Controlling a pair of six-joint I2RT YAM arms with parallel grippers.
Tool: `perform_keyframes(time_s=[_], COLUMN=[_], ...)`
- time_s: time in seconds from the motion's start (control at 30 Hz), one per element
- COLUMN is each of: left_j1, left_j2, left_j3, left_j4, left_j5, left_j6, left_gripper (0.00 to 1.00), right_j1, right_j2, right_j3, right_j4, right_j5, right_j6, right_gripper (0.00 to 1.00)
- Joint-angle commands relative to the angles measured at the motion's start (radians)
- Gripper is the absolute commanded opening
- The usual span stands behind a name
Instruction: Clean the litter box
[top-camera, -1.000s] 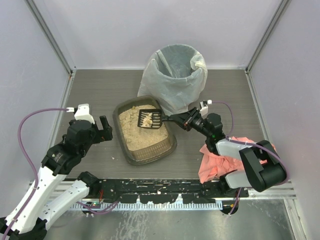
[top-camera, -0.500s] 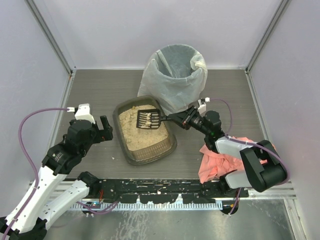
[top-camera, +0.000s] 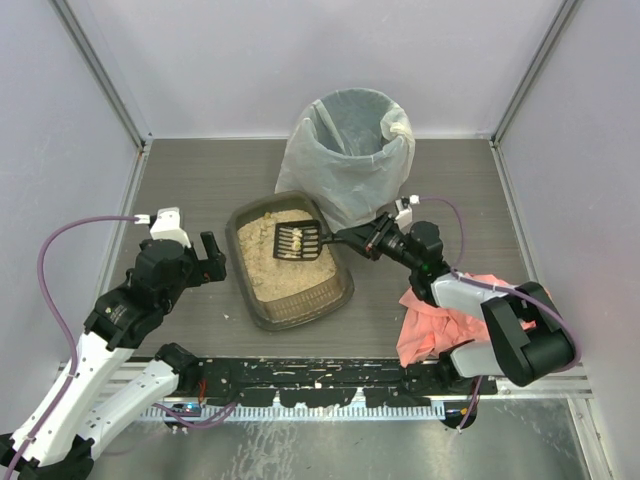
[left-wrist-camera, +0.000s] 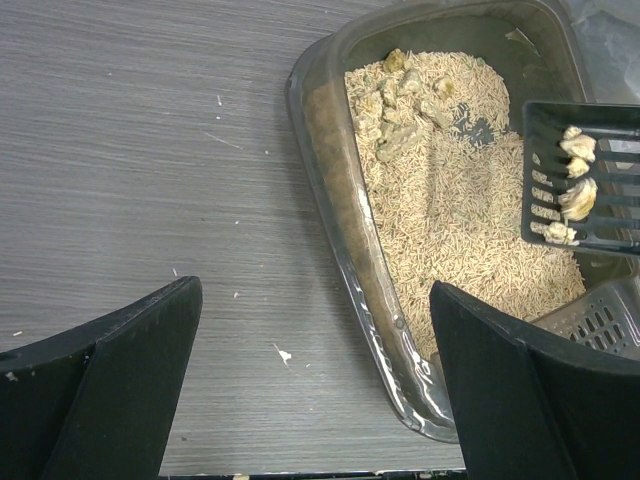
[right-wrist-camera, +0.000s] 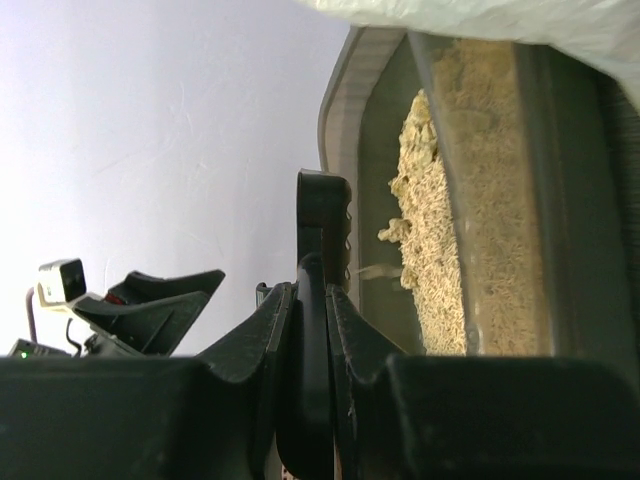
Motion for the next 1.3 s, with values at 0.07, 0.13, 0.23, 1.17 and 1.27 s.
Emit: perform_keyframes(time_s=[0.07,0.13,0.23,1.17,1.27], left_j1=[-0.003,-0.004,-0.003,-0.003,-0.003], left_j2=[0.012,0.015,0.014,0.030,0.039], left_j3=[0.007,0.012,0.003,-0.013,-0.001], left_j4=[0.039,0.034,0.045,0.069,0.059], left_j5=[0.010,0.009,0.003,0.038,0.048], left_j6=[-0.003,-0.003,0.002,-0.014,-0.018], left_gripper=[0.98,0.98,0.98,0.98,0.98], right_j1=[-0.030,-0.008,-0.004,0.038,0.009], right_j2=[-0.052,-0.041,-0.031,-0.086,-0.117], right_j3=[0.007,0.039,0.054,0.087,0.094], right_j4=[0.029,0.005,0.014,-0.086,-0.130], right_j5=[0.010,-0.025,-0.053,-0.004,0.026], right_j6=[0.019,-0.025,-0.032,-0.039,-0.031], right_gripper=[0.01,0.01,0.01,0.01,0.01])
